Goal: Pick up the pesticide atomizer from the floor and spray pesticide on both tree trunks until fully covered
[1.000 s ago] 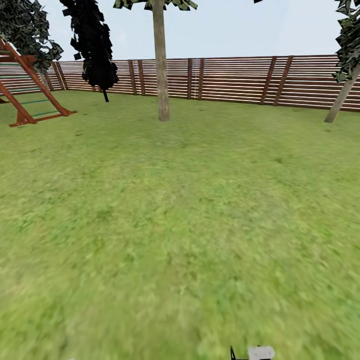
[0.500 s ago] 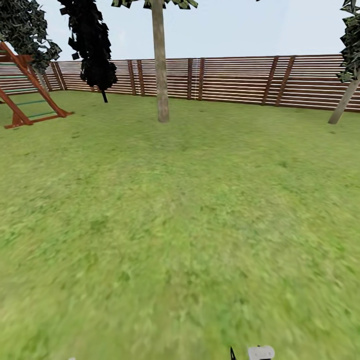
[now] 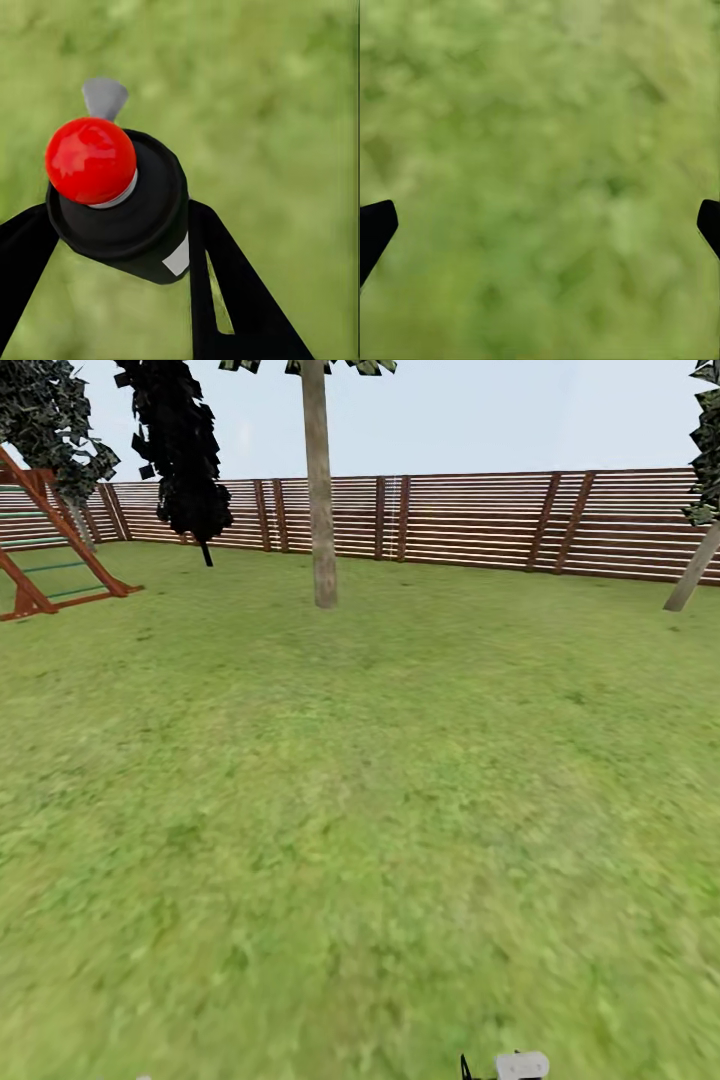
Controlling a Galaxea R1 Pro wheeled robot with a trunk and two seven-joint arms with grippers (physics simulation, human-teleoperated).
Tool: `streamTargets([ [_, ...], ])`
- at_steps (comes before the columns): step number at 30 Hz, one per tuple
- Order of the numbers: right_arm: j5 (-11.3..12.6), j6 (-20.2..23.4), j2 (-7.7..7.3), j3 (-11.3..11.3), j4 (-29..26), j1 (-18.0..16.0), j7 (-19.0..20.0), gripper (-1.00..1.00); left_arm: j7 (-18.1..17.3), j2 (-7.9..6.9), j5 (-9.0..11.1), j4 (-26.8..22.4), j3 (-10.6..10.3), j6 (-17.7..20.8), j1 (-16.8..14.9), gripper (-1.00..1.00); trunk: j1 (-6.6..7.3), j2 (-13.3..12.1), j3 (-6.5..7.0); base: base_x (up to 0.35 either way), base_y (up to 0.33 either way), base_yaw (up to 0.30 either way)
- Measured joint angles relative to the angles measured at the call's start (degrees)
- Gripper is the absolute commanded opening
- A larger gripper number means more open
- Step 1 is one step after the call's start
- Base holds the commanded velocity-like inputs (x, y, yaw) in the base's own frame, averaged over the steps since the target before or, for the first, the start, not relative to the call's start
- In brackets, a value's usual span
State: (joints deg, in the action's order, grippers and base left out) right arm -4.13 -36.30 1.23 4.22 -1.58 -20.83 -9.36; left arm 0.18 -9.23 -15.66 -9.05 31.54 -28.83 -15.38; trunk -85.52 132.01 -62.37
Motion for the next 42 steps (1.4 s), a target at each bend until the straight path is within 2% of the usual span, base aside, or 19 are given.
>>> streamTargets([
  [42, 0.0, 0.0, 0.0, 0.0, 0.0, 0.0, 0.0, 1.0, 0.0, 0.0, 0.0, 0.0, 0.0, 0.0, 0.0, -1.0, 0.0, 0.0, 0.0, 0.338, 0.0, 0.0],
])
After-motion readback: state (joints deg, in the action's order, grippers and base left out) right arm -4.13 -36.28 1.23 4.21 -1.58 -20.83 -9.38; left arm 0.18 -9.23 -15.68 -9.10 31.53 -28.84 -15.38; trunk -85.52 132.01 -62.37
